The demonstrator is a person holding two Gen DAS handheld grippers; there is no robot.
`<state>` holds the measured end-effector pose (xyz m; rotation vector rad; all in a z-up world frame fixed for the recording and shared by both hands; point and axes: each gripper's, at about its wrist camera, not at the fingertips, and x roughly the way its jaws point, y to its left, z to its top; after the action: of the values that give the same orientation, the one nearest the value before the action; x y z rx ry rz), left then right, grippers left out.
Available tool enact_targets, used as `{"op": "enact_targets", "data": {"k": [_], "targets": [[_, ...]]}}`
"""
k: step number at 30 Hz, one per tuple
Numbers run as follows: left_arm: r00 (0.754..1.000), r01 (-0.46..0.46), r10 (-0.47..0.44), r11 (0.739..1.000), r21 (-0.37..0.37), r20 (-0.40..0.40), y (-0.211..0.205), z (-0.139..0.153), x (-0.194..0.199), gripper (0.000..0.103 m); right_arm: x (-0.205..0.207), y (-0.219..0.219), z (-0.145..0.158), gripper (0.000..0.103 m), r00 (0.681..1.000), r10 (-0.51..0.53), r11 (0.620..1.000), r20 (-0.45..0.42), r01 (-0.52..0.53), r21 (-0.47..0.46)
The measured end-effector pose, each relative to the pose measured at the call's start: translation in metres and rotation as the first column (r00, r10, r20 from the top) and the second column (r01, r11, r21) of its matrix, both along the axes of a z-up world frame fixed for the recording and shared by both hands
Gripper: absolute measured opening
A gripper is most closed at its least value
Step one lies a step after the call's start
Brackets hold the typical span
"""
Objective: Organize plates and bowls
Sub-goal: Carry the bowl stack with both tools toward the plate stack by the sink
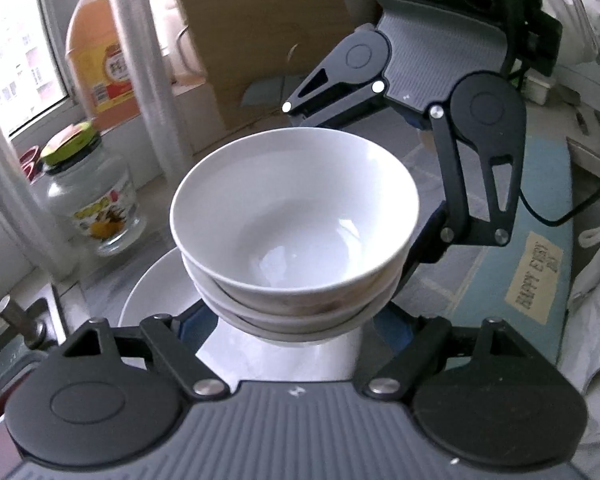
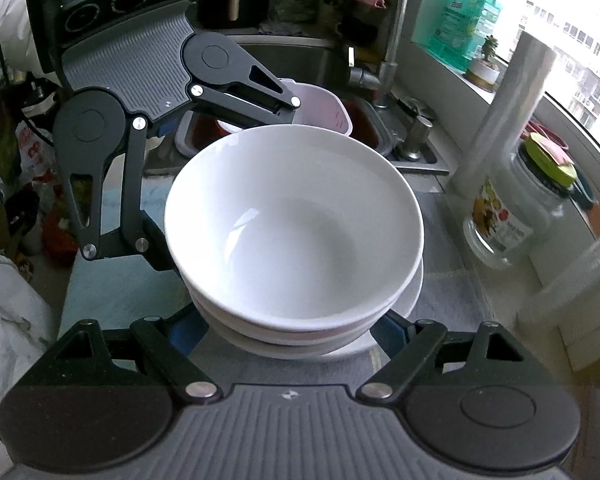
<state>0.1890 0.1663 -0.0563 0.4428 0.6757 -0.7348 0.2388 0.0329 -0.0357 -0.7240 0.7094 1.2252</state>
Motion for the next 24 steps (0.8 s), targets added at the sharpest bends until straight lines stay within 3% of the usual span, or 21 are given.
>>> {"op": "enact_targets", "data": {"k": [24], "targets": [[0.998,-0.050,0.051,0.999,0.022,-0.035,0.032,-0.021,0.026,0.084,0.030,0.037,-0.024,0.090,1.000,0.011,1.000,-0.019,-0.012,-0.025]]}}
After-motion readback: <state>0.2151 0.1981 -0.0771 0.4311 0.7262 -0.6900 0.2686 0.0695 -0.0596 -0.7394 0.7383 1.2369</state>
